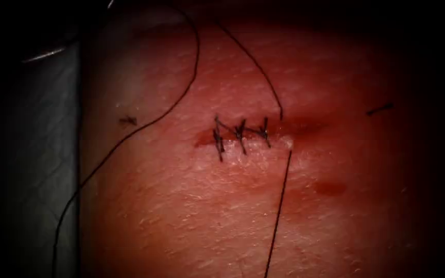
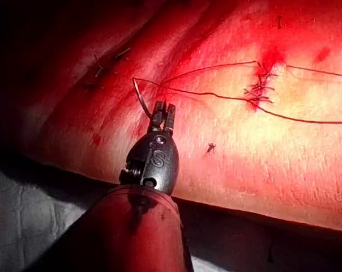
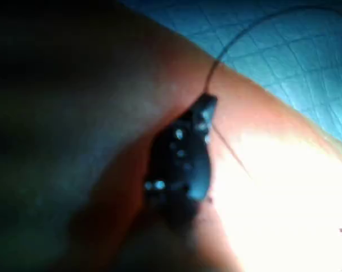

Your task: Wound Closure

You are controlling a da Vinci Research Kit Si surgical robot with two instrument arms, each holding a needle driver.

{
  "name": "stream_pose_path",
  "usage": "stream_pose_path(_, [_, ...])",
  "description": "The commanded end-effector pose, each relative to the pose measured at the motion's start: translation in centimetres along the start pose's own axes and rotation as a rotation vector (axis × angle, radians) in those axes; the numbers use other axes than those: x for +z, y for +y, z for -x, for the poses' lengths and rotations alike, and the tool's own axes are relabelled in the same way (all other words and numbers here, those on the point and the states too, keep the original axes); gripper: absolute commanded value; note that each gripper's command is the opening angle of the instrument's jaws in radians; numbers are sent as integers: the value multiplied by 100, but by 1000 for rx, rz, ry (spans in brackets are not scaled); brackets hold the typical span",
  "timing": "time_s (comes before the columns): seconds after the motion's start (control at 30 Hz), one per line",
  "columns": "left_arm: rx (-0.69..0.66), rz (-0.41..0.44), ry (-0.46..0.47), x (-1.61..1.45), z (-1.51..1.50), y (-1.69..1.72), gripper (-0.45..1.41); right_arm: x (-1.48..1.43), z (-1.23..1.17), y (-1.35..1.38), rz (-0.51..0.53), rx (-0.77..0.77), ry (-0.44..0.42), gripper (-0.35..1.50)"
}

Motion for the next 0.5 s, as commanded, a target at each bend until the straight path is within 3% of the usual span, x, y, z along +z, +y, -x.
stream_pose_path(0.03, [0, 2, 1, 7, 4, 2, -45, 10, -5, -18, -8, 11, 9, -35])
stream_pose_path(0.5, [0, 2, 1, 7, 4, 3, -45, 31, -39, -44, -73, 6, 29, -35])
